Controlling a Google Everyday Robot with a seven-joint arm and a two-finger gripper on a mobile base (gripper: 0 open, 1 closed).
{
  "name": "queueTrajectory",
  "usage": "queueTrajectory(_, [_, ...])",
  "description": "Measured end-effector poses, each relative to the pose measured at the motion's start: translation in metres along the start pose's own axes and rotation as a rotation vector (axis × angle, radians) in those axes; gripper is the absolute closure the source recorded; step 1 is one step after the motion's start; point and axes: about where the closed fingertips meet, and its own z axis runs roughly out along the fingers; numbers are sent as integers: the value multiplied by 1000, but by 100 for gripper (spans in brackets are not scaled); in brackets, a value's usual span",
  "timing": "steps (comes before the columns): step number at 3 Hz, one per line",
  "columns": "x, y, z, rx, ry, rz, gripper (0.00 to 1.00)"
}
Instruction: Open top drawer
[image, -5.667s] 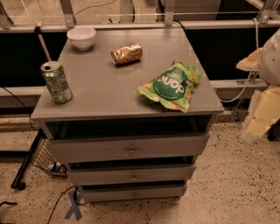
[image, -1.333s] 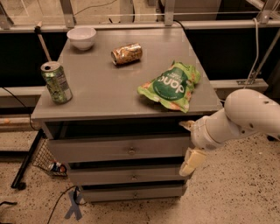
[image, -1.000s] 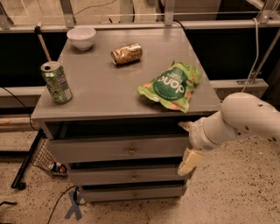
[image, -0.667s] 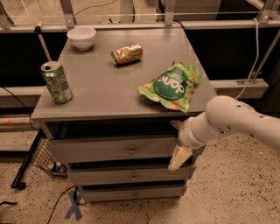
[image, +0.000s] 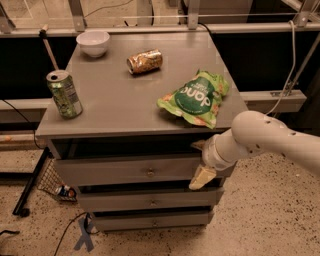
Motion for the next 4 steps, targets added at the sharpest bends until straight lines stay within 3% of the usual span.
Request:
queueTrajectory(1, [1,2,5,-7,7,-7,48])
queueTrajectory(3, [-1,3,2,-12,6,-11,95])
queueTrajectory(4, [-2,2,1,-12,6,-11,100])
